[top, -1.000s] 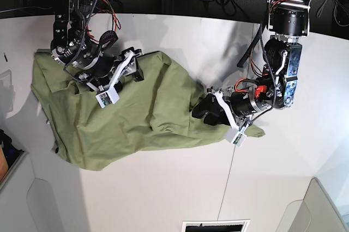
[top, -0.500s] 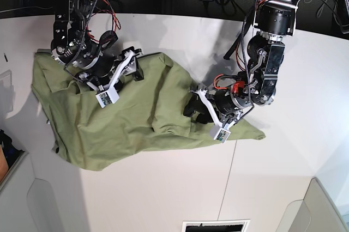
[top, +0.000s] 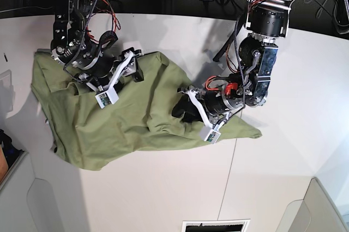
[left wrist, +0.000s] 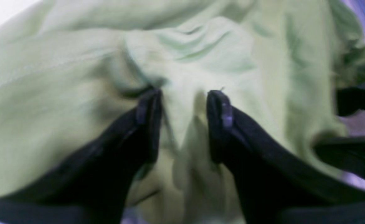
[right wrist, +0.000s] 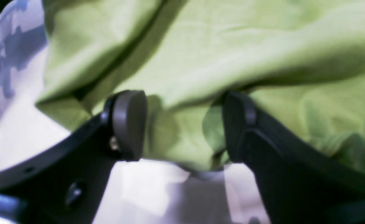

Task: Layout the t-shirt on the table in an organized manner, then fold the t-shirt properly
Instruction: 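Release the hem with the left gripper and regrasp the shirt further in, then drag the grasped shirt edge with the left gripper away from the right gripper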

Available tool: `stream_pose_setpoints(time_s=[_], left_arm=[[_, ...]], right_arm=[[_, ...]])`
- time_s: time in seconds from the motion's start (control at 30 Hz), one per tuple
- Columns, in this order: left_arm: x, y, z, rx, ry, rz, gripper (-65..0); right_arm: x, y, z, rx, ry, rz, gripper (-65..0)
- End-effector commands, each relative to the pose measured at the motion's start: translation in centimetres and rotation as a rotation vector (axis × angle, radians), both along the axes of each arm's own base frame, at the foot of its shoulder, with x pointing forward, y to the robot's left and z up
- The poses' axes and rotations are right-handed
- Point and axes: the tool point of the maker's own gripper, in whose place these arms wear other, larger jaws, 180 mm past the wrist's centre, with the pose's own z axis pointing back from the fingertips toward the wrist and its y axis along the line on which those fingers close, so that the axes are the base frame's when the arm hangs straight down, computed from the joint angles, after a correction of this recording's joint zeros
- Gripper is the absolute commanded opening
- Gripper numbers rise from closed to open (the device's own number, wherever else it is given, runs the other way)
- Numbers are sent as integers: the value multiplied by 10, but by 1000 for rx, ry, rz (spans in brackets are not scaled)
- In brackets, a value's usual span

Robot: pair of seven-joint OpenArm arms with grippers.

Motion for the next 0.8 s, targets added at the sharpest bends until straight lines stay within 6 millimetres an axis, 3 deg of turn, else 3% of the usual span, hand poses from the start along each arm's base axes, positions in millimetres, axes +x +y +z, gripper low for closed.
stream_pose_setpoints(time_s=[0.0, 0.07, 0.2, 0.4, 0.57, 0.77], left_arm=[[10, -7, 19, -37, -54, -17, -445], [11, -7, 20, -37, -58, -19, -488], [14, -5, 23, -32, -66, -20, -650], [10, 11, 48, -35, -79, -71, -650], [-31, 34, 78, -90, -53, -158, -650], [-88, 74, 77, 47, -56, -219, -650]], right_arm=[[9, 2, 12, 23, -46, -11, -266], [9, 2, 12, 23, -46, -11, -266], [10, 2, 12, 23, -47, -11, -266], [11, 1, 13, 22, -51, -12, -266], [13, 0, 14, 17, -61, -13, -266], [14, -8, 13, -13, -64, -15, -266]])
